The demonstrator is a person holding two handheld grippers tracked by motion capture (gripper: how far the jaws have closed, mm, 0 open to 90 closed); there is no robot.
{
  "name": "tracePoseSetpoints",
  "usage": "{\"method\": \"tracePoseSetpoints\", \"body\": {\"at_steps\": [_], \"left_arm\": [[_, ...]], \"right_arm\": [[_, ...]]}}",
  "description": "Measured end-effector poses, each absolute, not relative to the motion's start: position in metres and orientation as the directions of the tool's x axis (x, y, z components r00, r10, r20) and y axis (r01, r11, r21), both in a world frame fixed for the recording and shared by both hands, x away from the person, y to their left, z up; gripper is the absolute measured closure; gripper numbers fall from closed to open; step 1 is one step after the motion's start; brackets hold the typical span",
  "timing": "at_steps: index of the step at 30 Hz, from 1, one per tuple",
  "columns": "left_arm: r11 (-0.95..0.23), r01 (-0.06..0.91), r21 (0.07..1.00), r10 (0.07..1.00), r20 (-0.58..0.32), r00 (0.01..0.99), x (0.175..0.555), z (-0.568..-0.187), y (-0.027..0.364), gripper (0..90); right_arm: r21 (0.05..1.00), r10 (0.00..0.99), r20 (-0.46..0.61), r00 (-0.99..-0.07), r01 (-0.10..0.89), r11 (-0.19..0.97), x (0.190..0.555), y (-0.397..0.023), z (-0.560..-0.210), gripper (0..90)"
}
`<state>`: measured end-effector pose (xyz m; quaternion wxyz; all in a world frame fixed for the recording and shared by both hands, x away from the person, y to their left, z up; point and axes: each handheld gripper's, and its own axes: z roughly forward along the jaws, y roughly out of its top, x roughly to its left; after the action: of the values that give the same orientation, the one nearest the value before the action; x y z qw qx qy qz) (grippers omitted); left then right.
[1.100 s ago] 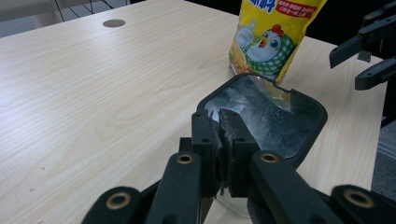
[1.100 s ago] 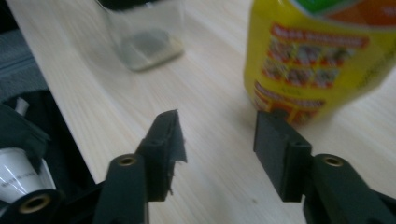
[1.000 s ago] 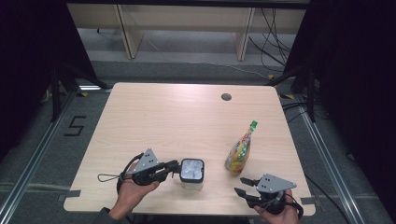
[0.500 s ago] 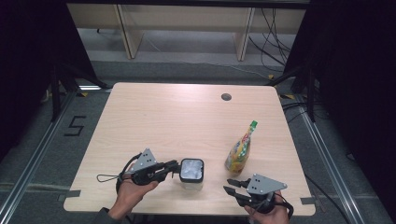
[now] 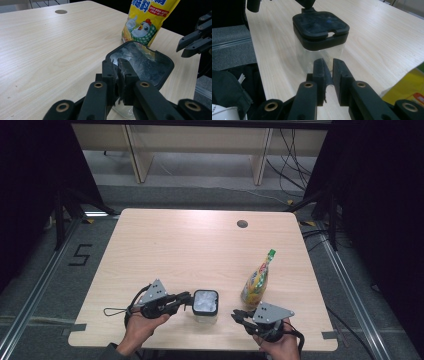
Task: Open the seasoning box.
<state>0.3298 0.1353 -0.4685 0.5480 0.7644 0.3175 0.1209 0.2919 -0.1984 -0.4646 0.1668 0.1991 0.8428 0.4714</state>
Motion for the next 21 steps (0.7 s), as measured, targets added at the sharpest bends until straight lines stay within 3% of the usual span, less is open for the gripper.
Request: {"method": "tracePoseSetpoints", "body": {"at_steps": [21], "left_arm": [[-0.185,0.344,0.921,0.619,-0.163,0.768,0.328,-0.47,0.136,84.0]], "right_arm": [[0.855,0.494,-0.088,-0.865,0.189,0.483,0.303,-0.185,-0.466,83.5]]}}
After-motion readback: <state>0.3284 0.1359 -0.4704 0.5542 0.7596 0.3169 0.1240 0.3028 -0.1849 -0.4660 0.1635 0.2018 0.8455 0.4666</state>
